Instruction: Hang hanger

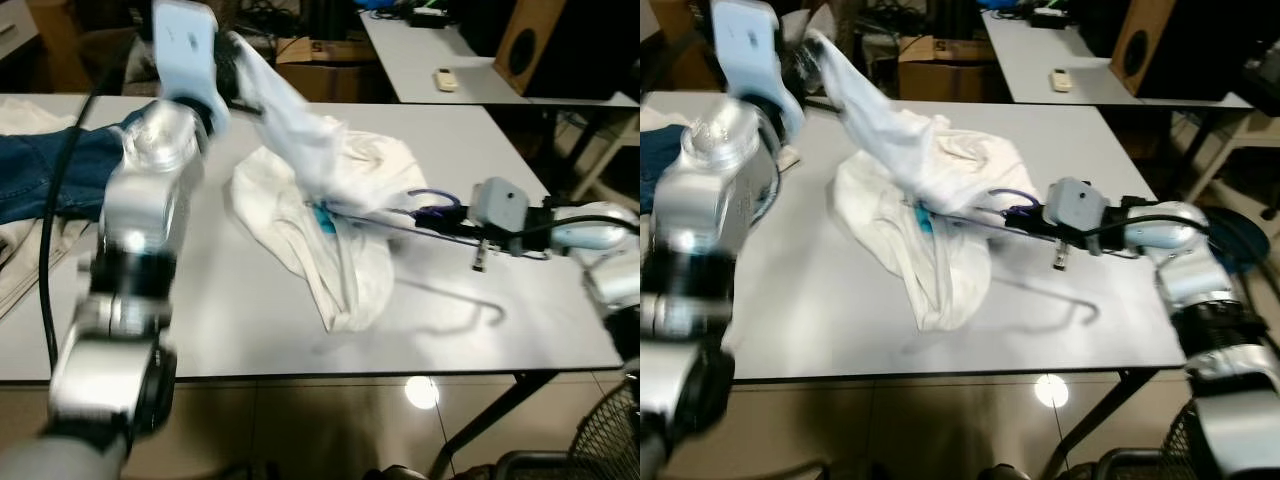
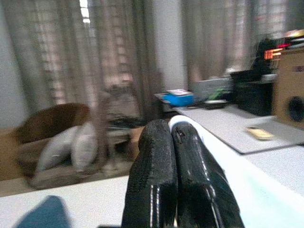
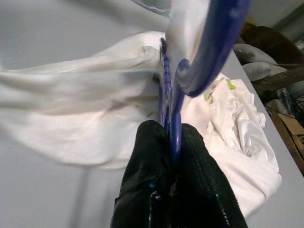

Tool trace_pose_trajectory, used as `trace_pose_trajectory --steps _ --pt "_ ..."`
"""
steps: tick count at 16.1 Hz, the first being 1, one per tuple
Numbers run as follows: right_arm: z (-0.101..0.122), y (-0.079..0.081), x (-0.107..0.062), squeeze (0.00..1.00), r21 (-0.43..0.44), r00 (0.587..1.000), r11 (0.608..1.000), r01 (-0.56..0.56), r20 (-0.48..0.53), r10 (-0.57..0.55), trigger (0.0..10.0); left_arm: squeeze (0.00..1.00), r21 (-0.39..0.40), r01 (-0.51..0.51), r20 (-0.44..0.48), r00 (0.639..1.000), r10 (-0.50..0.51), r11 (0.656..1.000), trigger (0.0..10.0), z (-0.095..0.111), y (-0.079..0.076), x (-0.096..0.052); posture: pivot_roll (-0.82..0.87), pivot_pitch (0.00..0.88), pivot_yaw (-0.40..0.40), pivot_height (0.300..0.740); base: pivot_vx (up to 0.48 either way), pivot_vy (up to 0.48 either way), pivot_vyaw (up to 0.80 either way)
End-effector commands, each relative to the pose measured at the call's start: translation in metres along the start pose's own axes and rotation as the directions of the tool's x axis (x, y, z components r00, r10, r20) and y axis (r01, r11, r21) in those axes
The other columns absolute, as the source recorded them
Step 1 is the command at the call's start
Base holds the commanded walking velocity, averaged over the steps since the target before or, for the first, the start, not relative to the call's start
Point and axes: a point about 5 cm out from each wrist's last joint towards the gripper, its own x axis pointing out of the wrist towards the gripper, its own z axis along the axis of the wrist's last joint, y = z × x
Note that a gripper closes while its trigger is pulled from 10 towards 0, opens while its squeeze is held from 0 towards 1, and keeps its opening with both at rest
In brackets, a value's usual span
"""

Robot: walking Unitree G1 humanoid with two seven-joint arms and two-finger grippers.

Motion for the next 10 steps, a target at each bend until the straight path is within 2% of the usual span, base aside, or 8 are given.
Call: trace_pose_trajectory --steps 1,3,5,8,10 --pt "0.007 0.0 -0.007 0.0 -0.006 1.0 1.0 -0.029 0.007 0.029 10.0 0.0 0.004 -0.113 0.008 0.994 0.113 0.994 10.0 -0.001 0.016 0.01 -0.06 0.0 0.023 0.74 0.0 0.0 0.0" --pt "0.012 0.003 -0.011 0.0 -0.003 0.999 0.999 -0.052 0.0 0.052 10.0 0.0 0.003 -0.194 0.004 0.981 0.194 0.981 10.0 -0.002 0.027 0.021 -0.07 0.0 0.029 0.74 0.0 0.0 0.0" --pt "0.023 -0.002 -0.016 0.0 0.026 0.998 0.999 -0.033 0.052 0.032 10.0 0.0 0.043 -0.172 -0.05 0.983 0.174 0.984 10.0 -0.017 0.023 0.023 -0.07 0.0 0.036 0.74 0.0 0.0 0.0" --pt "0.048 -0.018 -0.031 0.0 0.081 0.985 0.996 0.036 0.165 -0.049 10.0 0.0 0.038 -0.008 -0.129 0.992 0.013 0.999 10.0 -0.047 0.003 0.015 -0.07 0.0 0.039 0.74 0.0 0.0 0.0" --pt "0.067 -0.03 -0.048 0.0 0.153 0.953 0.984 0.09 0.273 -0.129 10.0 0.0 0.043 0.145 -0.182 0.974 -0.135 0.989 10.0 -0.07 -0.006 0.001 -0.07 0.0 0.03 0.74 0.0 0.0 0.0"
